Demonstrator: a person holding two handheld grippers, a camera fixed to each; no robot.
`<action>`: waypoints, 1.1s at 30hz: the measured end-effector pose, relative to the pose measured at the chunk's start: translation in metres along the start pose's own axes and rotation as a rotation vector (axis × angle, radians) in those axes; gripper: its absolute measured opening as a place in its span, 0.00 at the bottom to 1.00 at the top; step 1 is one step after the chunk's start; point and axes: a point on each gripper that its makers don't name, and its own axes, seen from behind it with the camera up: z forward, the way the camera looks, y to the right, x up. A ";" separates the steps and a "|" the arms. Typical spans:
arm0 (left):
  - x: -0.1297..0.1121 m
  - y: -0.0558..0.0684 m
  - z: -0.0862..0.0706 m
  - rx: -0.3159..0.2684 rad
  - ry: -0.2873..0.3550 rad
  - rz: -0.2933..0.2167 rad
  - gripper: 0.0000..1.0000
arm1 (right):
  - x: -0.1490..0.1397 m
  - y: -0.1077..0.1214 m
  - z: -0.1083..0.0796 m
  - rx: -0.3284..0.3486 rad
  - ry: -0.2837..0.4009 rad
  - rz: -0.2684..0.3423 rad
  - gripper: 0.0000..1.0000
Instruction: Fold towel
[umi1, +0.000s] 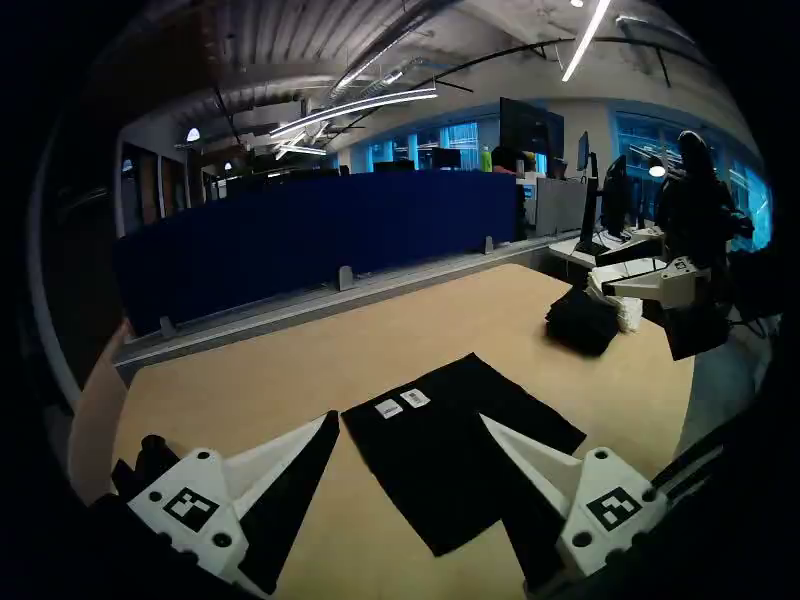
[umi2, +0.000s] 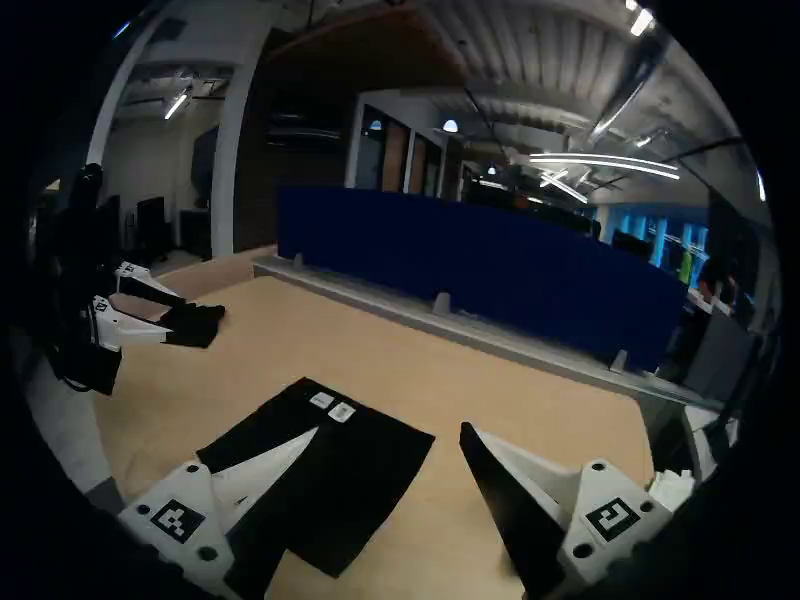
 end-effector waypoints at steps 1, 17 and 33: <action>-0.005 0.001 0.002 -0.002 -0.008 0.000 0.94 | -0.005 -0.001 0.001 0.000 -0.006 0.000 1.00; -0.093 0.024 0.023 -0.060 -0.168 -0.006 0.94 | -0.097 -0.026 0.022 0.046 -0.154 -0.031 1.00; -0.186 0.048 0.035 -0.153 -0.373 0.022 0.94 | -0.191 -0.054 0.028 0.127 -0.335 -0.048 1.00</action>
